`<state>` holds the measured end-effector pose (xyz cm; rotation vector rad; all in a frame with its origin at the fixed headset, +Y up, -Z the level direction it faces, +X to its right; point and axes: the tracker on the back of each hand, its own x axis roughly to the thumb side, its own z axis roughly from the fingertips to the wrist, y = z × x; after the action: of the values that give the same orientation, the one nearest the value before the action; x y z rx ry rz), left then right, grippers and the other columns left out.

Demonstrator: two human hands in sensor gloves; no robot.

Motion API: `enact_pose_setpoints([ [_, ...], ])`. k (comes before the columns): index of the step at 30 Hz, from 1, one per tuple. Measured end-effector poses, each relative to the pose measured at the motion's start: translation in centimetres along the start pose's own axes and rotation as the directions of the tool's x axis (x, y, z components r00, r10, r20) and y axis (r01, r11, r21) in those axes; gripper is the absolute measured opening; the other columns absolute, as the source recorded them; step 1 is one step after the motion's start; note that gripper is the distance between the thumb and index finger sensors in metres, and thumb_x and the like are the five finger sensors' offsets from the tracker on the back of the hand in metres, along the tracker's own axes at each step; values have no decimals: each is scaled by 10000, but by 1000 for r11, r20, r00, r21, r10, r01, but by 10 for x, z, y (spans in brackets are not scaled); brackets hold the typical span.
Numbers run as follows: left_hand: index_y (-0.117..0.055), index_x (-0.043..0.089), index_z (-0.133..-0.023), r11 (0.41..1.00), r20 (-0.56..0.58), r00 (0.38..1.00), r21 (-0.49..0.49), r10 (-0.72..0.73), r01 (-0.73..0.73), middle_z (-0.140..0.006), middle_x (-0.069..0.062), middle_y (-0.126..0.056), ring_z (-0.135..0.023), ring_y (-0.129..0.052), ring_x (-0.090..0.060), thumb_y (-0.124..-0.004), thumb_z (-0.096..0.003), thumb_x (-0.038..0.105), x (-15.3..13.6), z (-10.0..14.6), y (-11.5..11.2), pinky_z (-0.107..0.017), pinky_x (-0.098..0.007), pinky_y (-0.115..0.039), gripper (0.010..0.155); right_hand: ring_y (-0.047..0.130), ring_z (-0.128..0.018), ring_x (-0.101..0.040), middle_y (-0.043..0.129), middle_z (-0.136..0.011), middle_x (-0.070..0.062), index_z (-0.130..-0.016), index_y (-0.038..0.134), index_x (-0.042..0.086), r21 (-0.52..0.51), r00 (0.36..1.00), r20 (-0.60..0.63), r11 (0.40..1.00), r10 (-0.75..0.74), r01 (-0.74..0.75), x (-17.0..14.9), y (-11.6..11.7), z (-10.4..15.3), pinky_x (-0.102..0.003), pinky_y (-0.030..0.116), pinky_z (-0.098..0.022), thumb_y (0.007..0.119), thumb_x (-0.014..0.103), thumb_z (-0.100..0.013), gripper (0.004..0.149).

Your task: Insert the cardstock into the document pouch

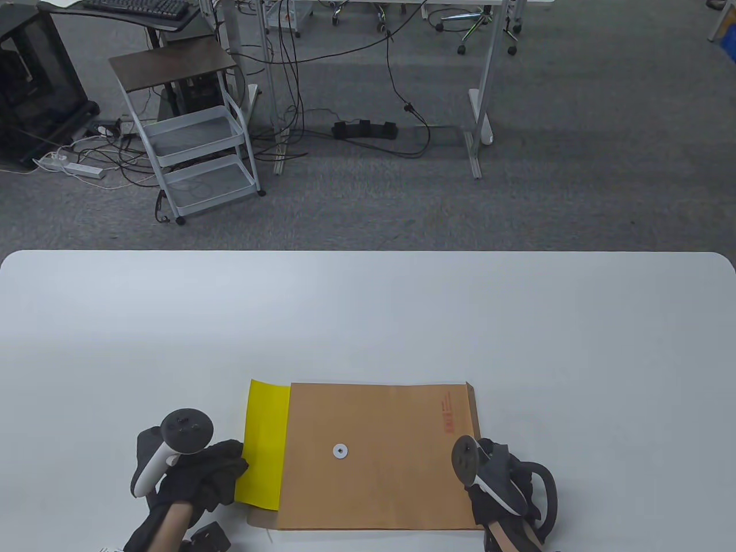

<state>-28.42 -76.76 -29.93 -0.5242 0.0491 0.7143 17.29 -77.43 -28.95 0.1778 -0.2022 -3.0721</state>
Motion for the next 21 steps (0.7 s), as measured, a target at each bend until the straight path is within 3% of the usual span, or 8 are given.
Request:
enact_pose_setpoints([
  [21, -609, -12, -1107, 992, 49, 994, -88, 95, -91, -966, -161, -886, -628, -1082, -238, -719, -634, 137, 5, -6, -16, -501, -366, -926, 507, 937, -423, -160, 848, -660, -110, -959, 654, -15, 0, 1000, 0, 1000, 0, 0, 0, 0, 0, -404, 799, -426, 584, 180, -788, 269],
])
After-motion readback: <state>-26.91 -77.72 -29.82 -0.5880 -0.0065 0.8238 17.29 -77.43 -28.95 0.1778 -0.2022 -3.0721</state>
